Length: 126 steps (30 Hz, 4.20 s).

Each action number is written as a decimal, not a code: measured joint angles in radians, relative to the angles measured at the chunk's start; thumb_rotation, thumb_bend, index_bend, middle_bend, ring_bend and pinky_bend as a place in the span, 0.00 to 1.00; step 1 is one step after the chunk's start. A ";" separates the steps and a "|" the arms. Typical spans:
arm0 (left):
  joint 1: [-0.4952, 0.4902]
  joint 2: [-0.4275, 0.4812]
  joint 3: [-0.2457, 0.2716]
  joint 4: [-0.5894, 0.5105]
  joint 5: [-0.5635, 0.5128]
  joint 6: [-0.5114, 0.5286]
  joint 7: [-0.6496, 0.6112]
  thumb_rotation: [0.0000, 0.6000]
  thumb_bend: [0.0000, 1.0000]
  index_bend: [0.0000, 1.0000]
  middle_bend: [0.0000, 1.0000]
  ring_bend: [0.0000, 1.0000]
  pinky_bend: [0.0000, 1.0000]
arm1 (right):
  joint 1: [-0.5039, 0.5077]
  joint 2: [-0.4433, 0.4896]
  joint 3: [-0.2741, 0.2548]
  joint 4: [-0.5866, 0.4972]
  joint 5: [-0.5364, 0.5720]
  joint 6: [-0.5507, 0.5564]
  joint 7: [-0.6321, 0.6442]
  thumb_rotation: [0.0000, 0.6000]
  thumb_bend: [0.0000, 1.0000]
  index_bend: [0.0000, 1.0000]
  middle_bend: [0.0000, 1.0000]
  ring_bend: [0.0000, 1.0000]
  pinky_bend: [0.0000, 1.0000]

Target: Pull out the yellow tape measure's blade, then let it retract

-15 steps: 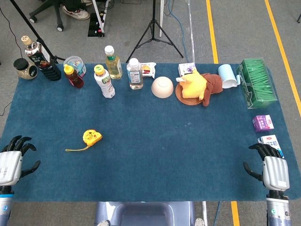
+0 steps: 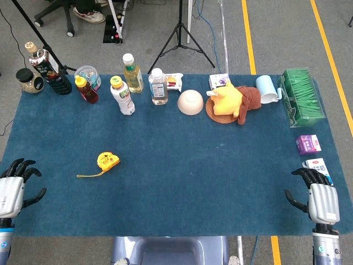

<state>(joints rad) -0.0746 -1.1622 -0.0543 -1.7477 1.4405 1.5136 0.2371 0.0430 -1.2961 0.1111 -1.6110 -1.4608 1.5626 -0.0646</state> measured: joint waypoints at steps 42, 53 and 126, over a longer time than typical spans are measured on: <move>-0.313 -0.125 -0.097 -0.021 -0.239 -0.367 0.294 1.00 0.19 0.30 0.23 0.08 0.29 | -0.009 -0.012 0.005 0.010 0.027 -0.008 0.012 0.90 0.29 0.34 0.31 0.24 0.23; -0.430 -0.279 -0.123 0.026 -0.424 -0.412 0.467 1.00 0.20 0.13 0.11 0.00 0.23 | -0.016 -0.004 0.007 0.021 0.043 -0.017 0.050 0.91 0.29 0.34 0.31 0.24 0.23; -0.638 -0.276 -0.051 0.375 -0.461 -0.724 0.174 1.00 0.21 0.28 0.15 0.06 0.26 | -0.078 0.014 0.007 -0.033 0.058 0.032 0.078 0.91 0.29 0.34 0.31 0.25 0.24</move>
<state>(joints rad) -0.7123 -1.4381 -0.1052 -1.3729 0.9795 0.7896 0.4109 -0.0352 -1.2820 0.1185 -1.6437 -1.4032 1.5942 0.0138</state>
